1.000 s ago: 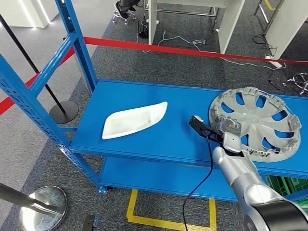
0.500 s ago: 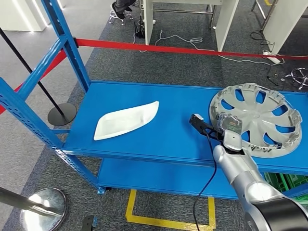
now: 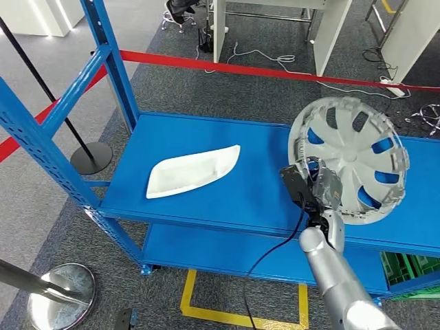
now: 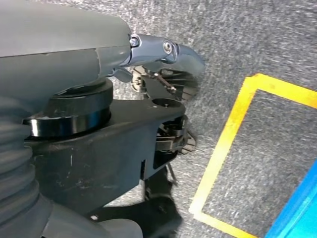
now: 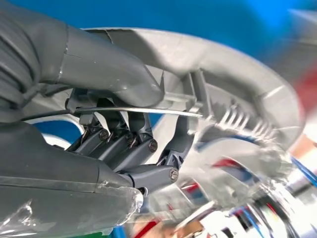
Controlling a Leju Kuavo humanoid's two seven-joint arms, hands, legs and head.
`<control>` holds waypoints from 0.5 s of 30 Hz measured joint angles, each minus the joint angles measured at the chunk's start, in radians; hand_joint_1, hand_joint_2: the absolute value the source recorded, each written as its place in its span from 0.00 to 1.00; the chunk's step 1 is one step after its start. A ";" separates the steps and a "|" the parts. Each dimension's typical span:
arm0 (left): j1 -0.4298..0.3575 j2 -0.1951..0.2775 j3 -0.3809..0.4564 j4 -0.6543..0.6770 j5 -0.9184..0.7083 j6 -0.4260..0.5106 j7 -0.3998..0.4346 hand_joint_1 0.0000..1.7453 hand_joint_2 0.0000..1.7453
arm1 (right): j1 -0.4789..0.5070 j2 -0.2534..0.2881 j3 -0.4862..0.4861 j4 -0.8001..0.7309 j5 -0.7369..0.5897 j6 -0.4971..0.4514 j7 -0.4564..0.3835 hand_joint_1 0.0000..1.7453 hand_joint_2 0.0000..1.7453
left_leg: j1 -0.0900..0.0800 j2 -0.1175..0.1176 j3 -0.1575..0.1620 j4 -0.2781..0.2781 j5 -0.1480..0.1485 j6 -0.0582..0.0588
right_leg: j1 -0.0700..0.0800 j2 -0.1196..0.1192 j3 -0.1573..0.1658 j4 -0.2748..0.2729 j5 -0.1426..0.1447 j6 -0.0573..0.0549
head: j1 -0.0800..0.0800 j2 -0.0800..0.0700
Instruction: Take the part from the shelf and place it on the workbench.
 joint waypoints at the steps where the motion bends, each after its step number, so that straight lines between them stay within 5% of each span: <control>1: 0.000 0.000 0.003 0.000 0.000 0.002 -0.004 0.00 1.00 | 0.034 0.016 -0.001 -0.072 -0.059 -0.015 -0.044 1.00 1.00 | -0.002 0.000 0.002 0.000 -0.003 -0.007 | 0.000 0.000 0.022 -0.041 0.008 -0.005 | -0.001 0.000; 6: 0.001 0.001 0.015 0.000 -0.002 0.009 -0.016 0.00 1.00 | 0.168 0.067 0.001 -0.376 -0.185 -0.049 -0.126 1.00 1.00 | 0.000 0.002 -0.001 0.010 -0.025 -0.034 | 0.003 0.000 0.039 -0.066 0.000 -0.043 | -0.011 0.000; 9: 0.001 0.002 0.016 0.000 -0.005 0.011 -0.018 0.00 1.00 | 0.208 0.078 0.003 -0.484 -0.205 -0.063 -0.142 1.00 1.00 | -0.001 0.006 -0.077 0.175 -0.108 -0.040 | 0.002 -0.001 0.042 -0.069 -0.001 -0.057 | -0.017 0.000; 11: 0.001 0.003 0.016 0.000 -0.006 0.012 -0.019 0.00 1.00 | 0.230 0.081 0.003 -0.526 -0.209 -0.063 -0.144 1.00 1.00 | -0.002 0.006 -0.126 0.264 -0.130 -0.040 | 0.004 0.001 0.043 -0.069 -0.002 -0.058 | -0.017 0.000; 13: 0.001 0.003 0.016 0.000 -0.006 0.012 -0.019 0.00 1.00 | 0.245 0.083 0.004 -0.553 -0.213 -0.064 -0.146 1.00 1.00 | -0.003 0.006 -0.111 0.218 -0.079 -0.035 | 0.004 0.003 0.044 -0.069 -0.002 -0.057 | -0.017 0.000; 15: 0.001 0.003 0.017 0.000 -0.007 0.012 -0.019 0.00 1.00 | 0.256 0.085 0.005 -0.577 -0.220 -0.071 -0.158 1.00 1.00 | -0.004 0.007 -0.054 0.091 -0.011 -0.028 | 0.006 0.005 0.045 -0.067 -0.003 -0.051 | -0.018 0.000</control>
